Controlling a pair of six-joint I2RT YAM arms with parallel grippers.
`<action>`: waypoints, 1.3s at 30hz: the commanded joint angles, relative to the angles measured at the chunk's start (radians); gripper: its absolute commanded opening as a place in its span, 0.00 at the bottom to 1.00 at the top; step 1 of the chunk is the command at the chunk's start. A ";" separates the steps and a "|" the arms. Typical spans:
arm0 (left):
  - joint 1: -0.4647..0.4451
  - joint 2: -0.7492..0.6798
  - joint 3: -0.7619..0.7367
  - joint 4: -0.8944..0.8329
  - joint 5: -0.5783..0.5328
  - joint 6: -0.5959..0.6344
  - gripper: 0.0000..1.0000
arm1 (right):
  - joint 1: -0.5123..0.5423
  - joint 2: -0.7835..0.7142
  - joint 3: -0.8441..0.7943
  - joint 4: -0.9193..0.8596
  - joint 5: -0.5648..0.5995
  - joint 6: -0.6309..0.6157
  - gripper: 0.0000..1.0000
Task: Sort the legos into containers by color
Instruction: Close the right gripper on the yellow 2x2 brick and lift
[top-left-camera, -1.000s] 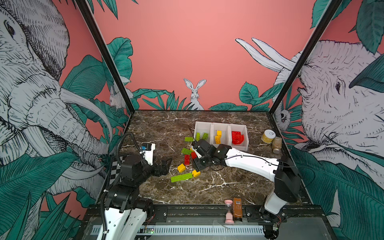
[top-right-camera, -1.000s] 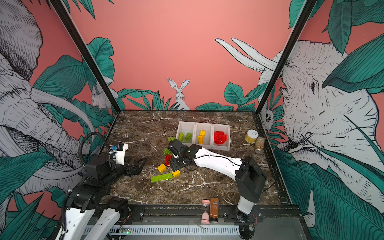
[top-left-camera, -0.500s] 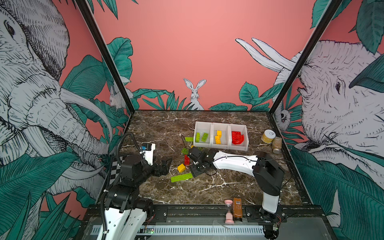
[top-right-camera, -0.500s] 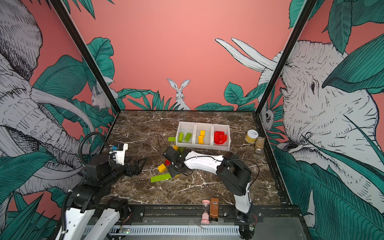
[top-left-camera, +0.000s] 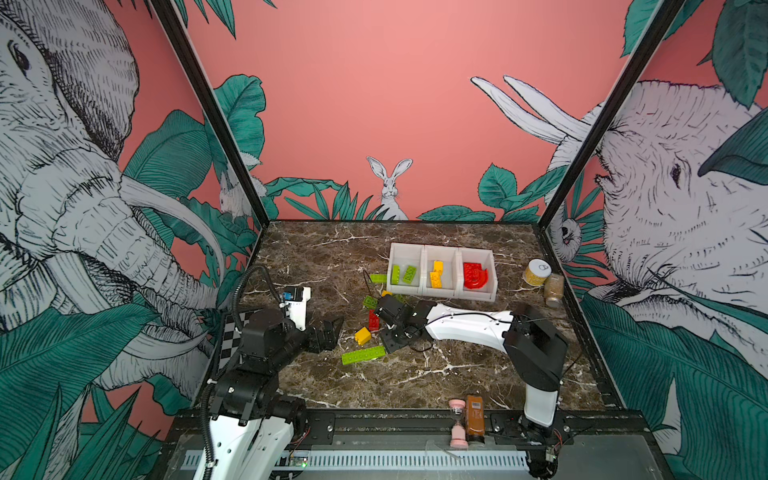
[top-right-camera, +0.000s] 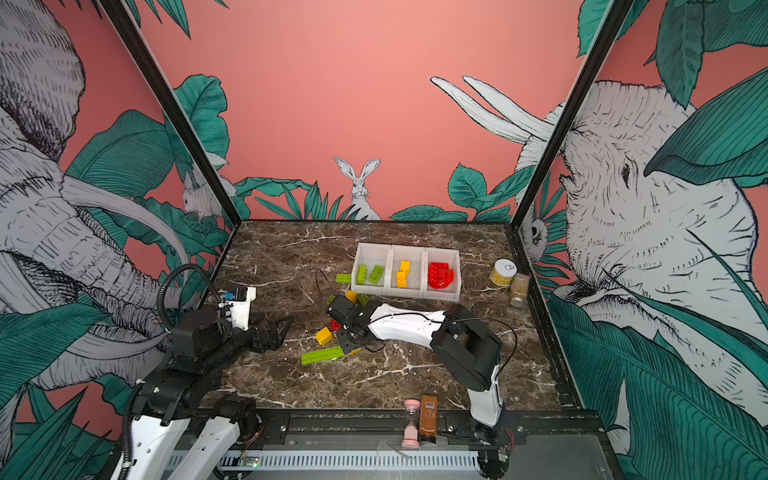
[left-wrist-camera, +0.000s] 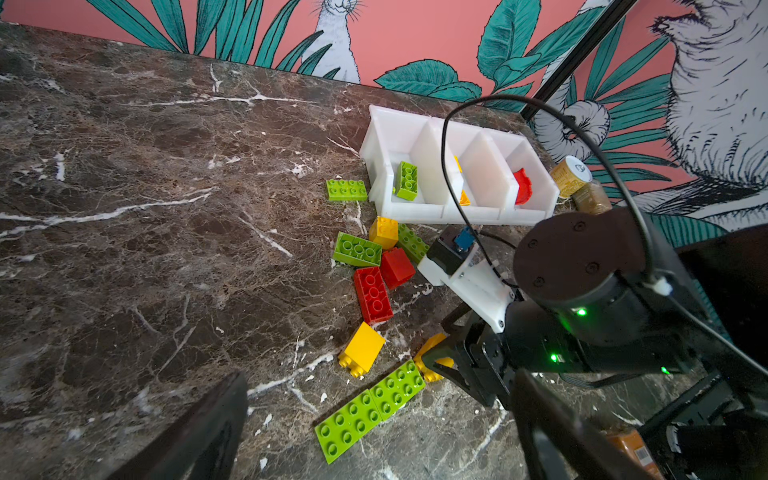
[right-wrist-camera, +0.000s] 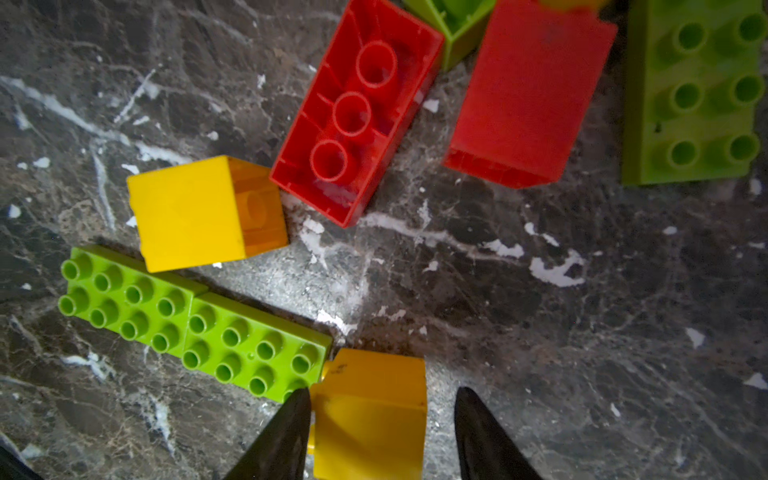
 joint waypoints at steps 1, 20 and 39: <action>-0.007 -0.007 -0.003 -0.004 -0.004 -0.002 0.99 | 0.000 0.002 -0.009 0.001 0.023 -0.001 0.50; -0.007 -0.014 -0.005 -0.001 0.003 -0.005 0.99 | -0.006 -0.074 -0.045 0.029 -0.018 0.015 0.65; -0.007 -0.015 -0.006 0.001 0.003 -0.007 0.99 | 0.003 0.017 -0.001 -0.005 -0.067 -0.015 0.60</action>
